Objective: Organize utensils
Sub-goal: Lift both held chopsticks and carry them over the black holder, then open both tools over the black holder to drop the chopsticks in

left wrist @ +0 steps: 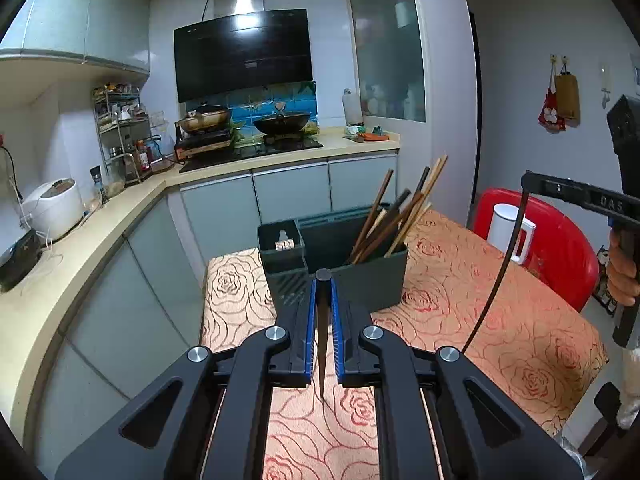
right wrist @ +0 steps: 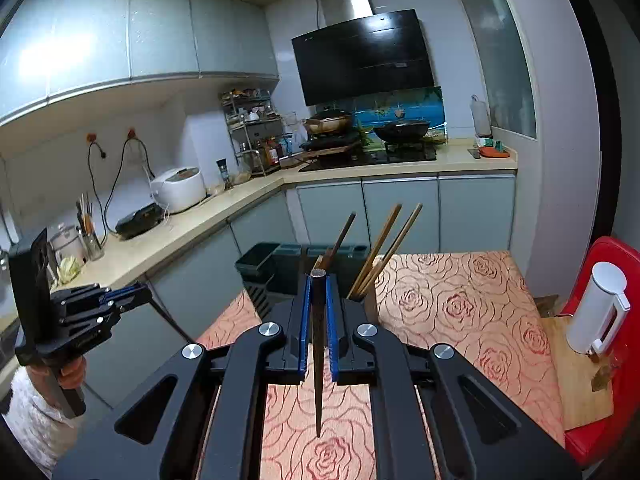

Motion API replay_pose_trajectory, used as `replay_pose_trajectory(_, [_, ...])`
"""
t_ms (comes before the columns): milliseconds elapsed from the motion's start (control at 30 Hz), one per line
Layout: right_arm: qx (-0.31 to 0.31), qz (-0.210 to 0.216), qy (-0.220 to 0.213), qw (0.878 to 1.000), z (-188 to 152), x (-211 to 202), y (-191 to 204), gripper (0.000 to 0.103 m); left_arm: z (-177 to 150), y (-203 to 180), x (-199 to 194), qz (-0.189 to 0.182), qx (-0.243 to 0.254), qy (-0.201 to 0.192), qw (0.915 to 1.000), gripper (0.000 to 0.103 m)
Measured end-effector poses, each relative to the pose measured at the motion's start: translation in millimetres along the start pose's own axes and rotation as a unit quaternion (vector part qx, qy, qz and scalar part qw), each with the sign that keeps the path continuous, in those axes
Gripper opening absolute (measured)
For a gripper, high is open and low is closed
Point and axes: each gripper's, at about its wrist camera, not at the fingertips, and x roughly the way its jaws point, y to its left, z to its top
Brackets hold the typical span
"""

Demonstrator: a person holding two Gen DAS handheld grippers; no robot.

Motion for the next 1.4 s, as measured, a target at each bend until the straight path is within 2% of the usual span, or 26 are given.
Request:
replay_pose_trajectory(200, [0.01, -0.003, -0.013, 1.0, 39.1, 3.6, -5.9, 0.008, 32.1, 6.2, 1.9, -0.003, 0.003, -0.008, 1.0, 0.007])
replay_pose_trajectory(467, [0.004, -0.022, -0.04, 0.999, 100.4, 14.1, -7.2, 0.008, 94.0, 15.7, 12.6, -0.003, -0.01, -0.035, 0.9993, 0.007])
replay_pose_trajectory(767, [0.001, -0.045, -0.042, 0.998, 128.2, 50.2, -10.5, 0.008, 145.6, 13.4, 37.0, 0.002, -0.013, -0.053, 0.9985, 0.007])
replay_pose_trajectory(967, [-0.01, -0.057, -0.058, 0.997, 140.3, 67.4, -8.6, 0.008, 158.4, 7.8, 65.4, 0.006, -0.013, -0.052, 0.9985, 0.007])
replay_pose_trajectory(1100, [-0.002, -0.05, -0.056, 0.997, 141.4, 83.4, -10.6, 0.008, 158.0, 6.6, 84.8, 0.002, -0.02, -0.049, 0.9986, 0.007])
replay_pose_trajectory(1400, [0.001, -0.045, -0.006, 0.999, 113.5, 127.6, -14.0, 0.008, 133.3, 8.2, 133.4, 0.013, -0.019, -0.011, 0.9997, 0.007])
